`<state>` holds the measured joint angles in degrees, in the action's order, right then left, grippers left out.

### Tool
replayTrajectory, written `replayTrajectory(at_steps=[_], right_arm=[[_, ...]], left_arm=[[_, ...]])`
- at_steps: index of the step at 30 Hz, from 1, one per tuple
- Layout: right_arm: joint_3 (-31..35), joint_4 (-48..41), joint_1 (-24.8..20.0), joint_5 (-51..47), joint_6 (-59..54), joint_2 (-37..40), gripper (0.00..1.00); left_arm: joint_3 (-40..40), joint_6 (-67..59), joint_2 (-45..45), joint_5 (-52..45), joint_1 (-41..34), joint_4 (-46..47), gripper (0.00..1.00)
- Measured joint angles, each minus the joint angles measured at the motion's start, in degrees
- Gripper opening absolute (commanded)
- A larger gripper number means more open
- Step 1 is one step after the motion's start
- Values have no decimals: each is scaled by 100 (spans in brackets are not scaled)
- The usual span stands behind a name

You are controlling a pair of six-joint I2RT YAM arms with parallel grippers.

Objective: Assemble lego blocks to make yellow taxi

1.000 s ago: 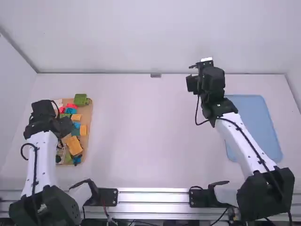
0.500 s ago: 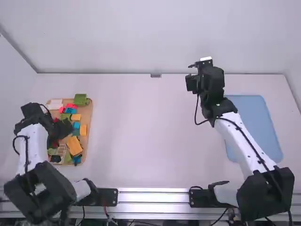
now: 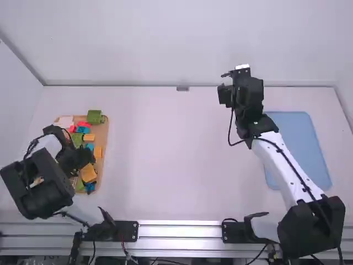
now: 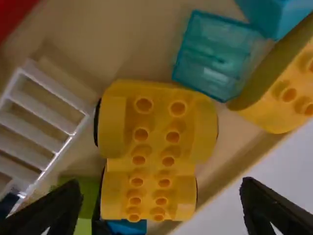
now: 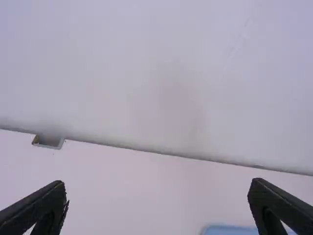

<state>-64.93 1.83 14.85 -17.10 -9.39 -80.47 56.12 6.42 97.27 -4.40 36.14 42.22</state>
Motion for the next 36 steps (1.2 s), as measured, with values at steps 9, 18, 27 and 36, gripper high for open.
replayTrajectory(at_steps=[9, 18, 27, 36], right_arm=[[0, 225, 249, 0, -2, 0, 99], [0, 225, 319, -2, 2, 0, 99], [0, 411, 308, 0, -2, 0, 98], [0, 483, 310, 0, 0, 0, 99]], left_arm=[[-339, 118, 37, 175, -275, -293, 86], [-365, 455, 37, 544, -603, -245, 88], [-684, 809, -111, 553, -621, -575, 81], [-951, 1104, -98, 857, -592, -868, 84]])
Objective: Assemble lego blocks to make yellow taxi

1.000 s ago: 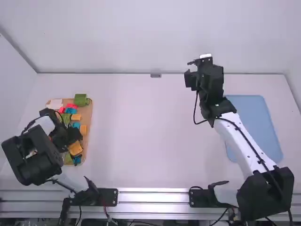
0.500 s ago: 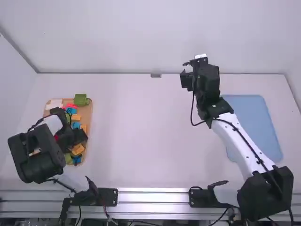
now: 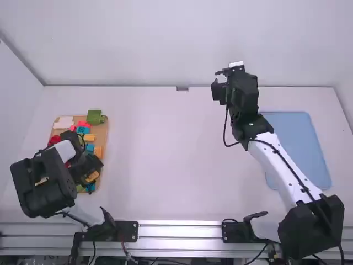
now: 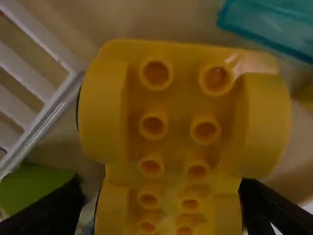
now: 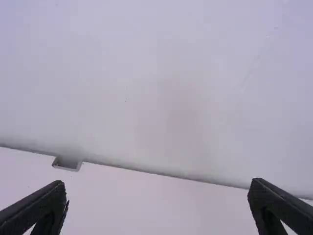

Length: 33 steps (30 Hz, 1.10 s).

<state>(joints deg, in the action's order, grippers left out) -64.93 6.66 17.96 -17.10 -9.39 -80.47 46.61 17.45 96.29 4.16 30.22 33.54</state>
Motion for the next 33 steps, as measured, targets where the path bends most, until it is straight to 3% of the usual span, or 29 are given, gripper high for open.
replayTrajectory(at_steps=[8, 11, 19, 22, 24, 30, 33], right_arm=[[0, -2, 0, 50, 0, 0, 99], [0, 0, 0, 48, 2, 0, 99], [0, 0, -2, 63, -4, 0, 99], [0, -2, -2, 66, 0, 0, 99], [0, 0, -2, 66, 0, 0, 99], [0, -46, -2, 66, -2, 0, 98], [0, -142, -2, 63, -2, 0, 99]], left_arm=[[-50, 35, -13, -90, -11, -111, 79], [-57, 9, -13, -181, -13, -168, 58], [-55, -35, -13, -190, -24, -151, 56], [-17, -55, -13, -94, -22, -61, 39], [85, -57, -22, -9, -24, 170, 34], [573, -201, -673, 39, -83, 693, 32], [874, -514, -1451, -256, -407, 702, 35]])
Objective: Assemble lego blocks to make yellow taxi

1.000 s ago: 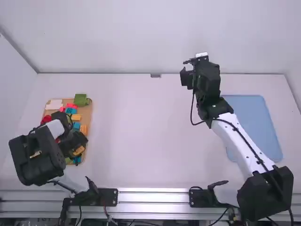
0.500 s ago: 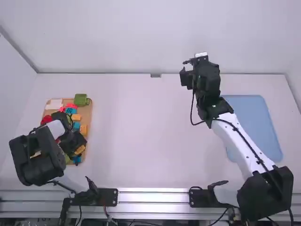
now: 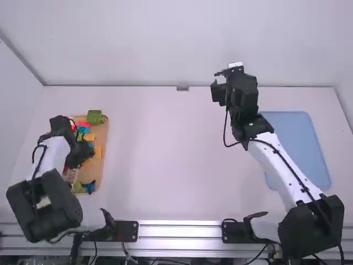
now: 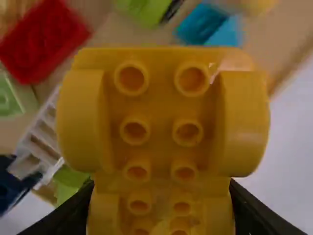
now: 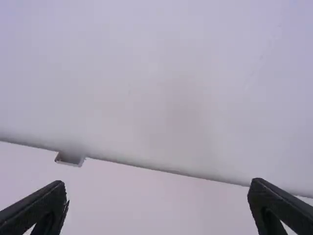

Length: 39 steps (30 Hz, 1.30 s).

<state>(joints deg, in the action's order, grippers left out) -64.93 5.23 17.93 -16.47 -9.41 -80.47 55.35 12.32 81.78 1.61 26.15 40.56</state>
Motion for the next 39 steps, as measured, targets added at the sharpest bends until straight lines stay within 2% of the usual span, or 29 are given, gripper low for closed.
replayTrajectory(at_steps=[4, 5, 11, 12, 13, 16, 19, 21, 24, 26, 32, 39], right_arm=[[0, -144, 2, 2, 2, 0, 99], [0, -173, 0, 2, 0, 0, 99], [0, -157, 0, 0, 2, 0, 99], [0, -157, 0, 0, 0, 0, 98], [0, -157, 0, 2, 2, 0, 98], [0, -157, 0, 2, 0, 0, 99], [0, -168, 0, 4, 0, 0, 98], [-2, -240, -7, 4, 0, 0, 99], [0, -310, -7, 0, 2, 0, 99], [-2, -299, -11, 4, 0, 0, 99], [0, -299, -11, 4, 0, 0, 98], [-2, -289, -11, 7, 2, 0, 99]], left_arm=[[256, -358, -448, -249, -586, 22, 36], [378, -564, -516, -317, -986, 46, 36], [798, -1290, -251, -463, -2461, 33, 35], [920, -1429, -116, -483, -2699, 15, 33], [1123, -1663, 118, -492, -3025, 31, 25], [1552, -2153, 645, -505, -3539, 168, 18], [2011, -2763, 1316, -520, -3928, 328, 10], [2332, -3348, 1871, -636, -4135, 400, 10], [2623, -4135, 2479, -807, -4339, 396, 13], [2723, -4826, 2861, -914, -4566, 378, 23], [2726, -5923, 3204, -1003, -5254, 223, 24], [2739, -6164, 3305, -662, -6046, 225, 12]])
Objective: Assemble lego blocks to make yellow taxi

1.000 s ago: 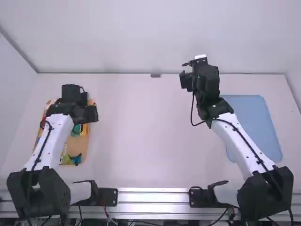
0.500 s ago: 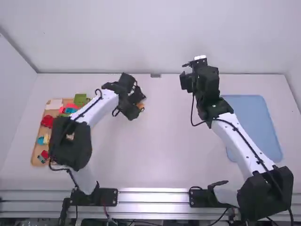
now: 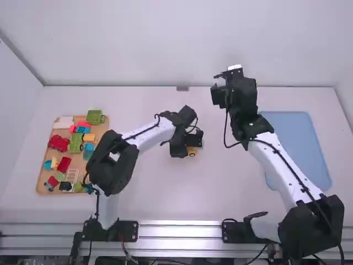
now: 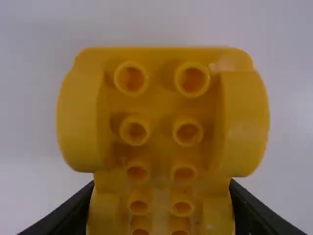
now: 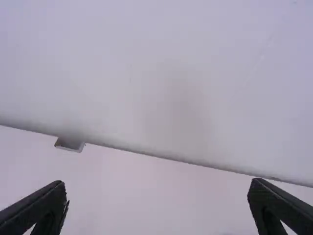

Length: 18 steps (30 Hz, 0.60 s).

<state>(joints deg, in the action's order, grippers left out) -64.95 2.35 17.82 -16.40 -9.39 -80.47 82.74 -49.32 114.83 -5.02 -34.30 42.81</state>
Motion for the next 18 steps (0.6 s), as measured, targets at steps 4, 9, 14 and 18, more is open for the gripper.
replayTrajectory(at_steps=[4, 9, 14, 18], right_arm=[[0, 0, -74, 13, 0, 0, 99], [-2, -4, -210, 15, -2, 0, 98], [-2, -20, -256, 17, 0, 0, 99], [-2, -20, -251, 20, -2, 0, 98]], left_arm=[[26, 42, 280, 184, -24, 118, 15], [24, 175, 400, 271, -4, 249, 21], [24, 286, 400, 269, -4, 94, 26], [-107, 308, 400, 297, -4, -177, 19]])
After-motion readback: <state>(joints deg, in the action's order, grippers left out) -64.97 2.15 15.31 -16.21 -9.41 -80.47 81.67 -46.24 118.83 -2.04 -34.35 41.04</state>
